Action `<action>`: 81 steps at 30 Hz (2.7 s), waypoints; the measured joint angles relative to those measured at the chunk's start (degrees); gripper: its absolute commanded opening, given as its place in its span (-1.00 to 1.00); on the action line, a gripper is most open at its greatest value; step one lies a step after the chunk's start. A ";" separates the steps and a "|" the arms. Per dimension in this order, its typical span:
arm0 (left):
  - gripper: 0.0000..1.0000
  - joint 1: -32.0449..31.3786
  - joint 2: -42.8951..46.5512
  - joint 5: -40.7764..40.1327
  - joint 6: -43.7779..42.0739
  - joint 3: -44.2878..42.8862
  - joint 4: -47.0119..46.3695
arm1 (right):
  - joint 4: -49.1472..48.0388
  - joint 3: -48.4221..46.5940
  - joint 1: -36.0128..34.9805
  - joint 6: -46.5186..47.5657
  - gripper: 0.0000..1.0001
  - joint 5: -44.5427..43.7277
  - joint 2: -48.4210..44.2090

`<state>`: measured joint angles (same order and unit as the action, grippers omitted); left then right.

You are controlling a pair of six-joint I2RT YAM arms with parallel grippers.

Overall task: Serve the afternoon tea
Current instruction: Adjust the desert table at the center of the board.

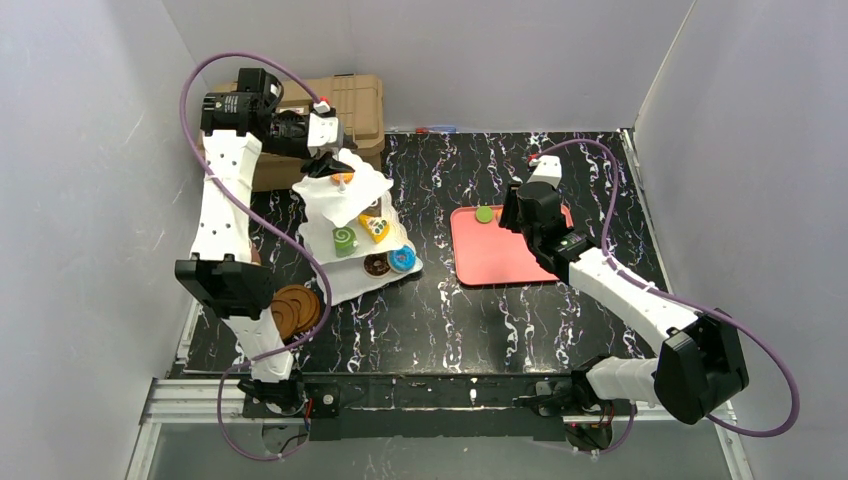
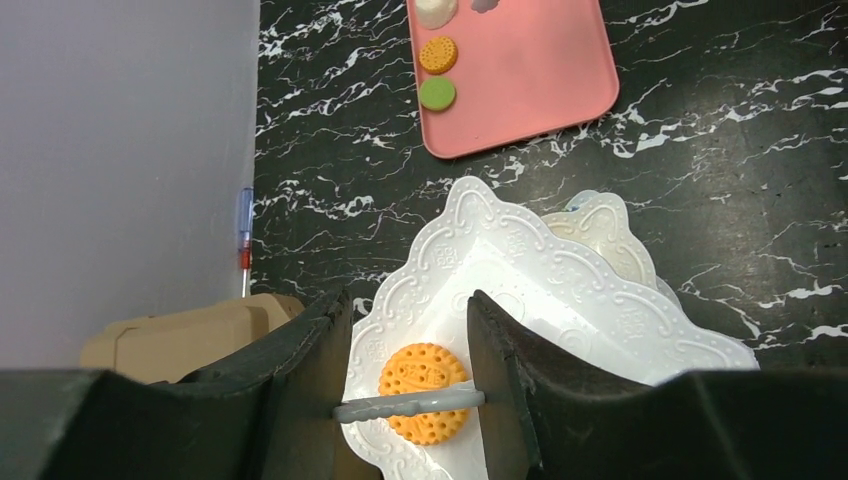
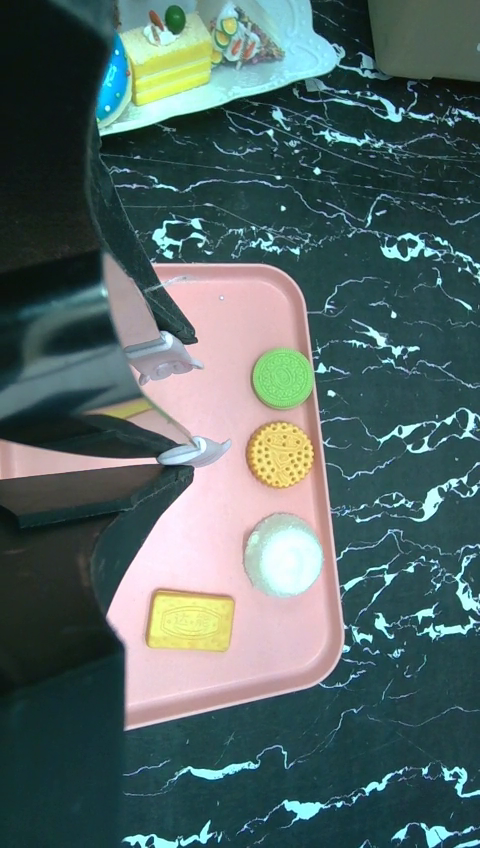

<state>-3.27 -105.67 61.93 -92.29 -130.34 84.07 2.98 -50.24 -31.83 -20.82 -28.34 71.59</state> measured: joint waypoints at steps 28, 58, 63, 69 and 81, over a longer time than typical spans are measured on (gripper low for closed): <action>-0.87 -12.66 27.28 -22.10 40.39 41.31 -54.07 | -0.02 0.09 0.00 0.00 0.09 -0.02 -1.16; 0.86 -19.02 30.82 -37.46 58.16 33.66 -49.11 | -11.30 -1.11 1.49 3.06 0.08 1.16 13.25; 0.76 -6.60 27.89 -21.51 60.15 24.28 -41.40 | -11.34 -1.07 1.49 3.04 0.08 1.33 11.78; 0.80 -1.01 24.15 -6.64 58.97 23.91 -36.13 | -11.37 -0.74 1.49 3.02 0.08 1.31 8.33; 0.73 0.13 10.54 6.51 41.70 15.82 -24.41 | -10.01 -0.48 1.49 2.95 0.08 1.36 3.78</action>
<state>-3.14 -95.13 68.45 -50.59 -114.52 59.66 -7.03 -50.72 -30.35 -17.87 -26.98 75.37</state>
